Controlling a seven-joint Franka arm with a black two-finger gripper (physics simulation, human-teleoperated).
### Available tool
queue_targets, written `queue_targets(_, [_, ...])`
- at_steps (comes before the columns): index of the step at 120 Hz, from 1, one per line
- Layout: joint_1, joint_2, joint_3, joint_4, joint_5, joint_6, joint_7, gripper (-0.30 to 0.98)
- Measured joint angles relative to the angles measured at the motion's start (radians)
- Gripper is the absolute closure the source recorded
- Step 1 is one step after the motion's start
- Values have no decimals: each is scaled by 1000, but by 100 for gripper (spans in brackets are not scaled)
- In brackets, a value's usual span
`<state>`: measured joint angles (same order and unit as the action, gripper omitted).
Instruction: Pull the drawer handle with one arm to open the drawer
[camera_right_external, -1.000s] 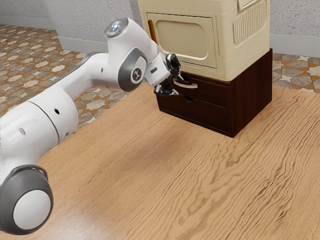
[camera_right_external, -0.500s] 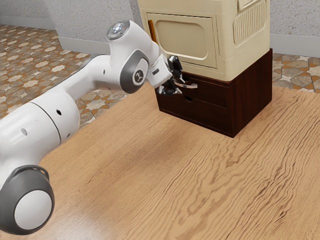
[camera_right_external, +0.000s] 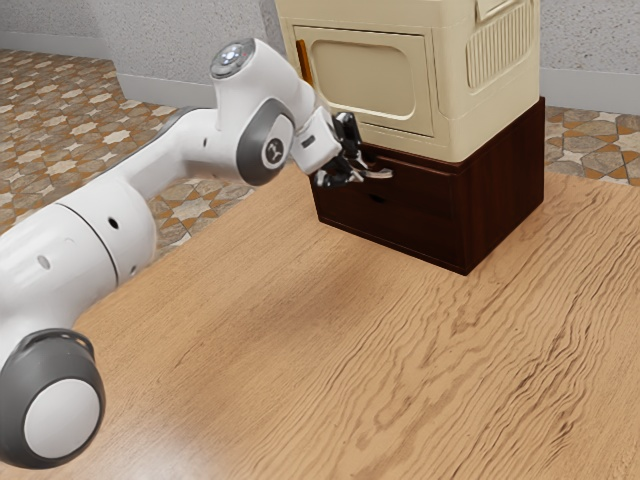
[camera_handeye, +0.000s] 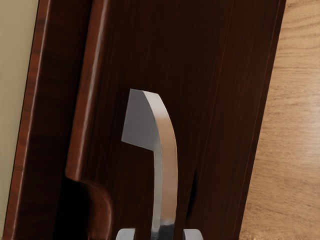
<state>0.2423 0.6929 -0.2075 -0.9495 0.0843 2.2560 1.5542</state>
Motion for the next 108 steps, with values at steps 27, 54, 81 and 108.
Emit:
queue_targets(27, [0,-16,-2,-22,-4,-1,-1,68])
queue_targets(54, [-1,-46,-4,-68,-10,-6,-2,68])
queue_targets(81, [0,-89,-4,-122,-12,-8,-5,69])
queue_targets(108, [5,-114,0,-160,-13,-8,-8,68])
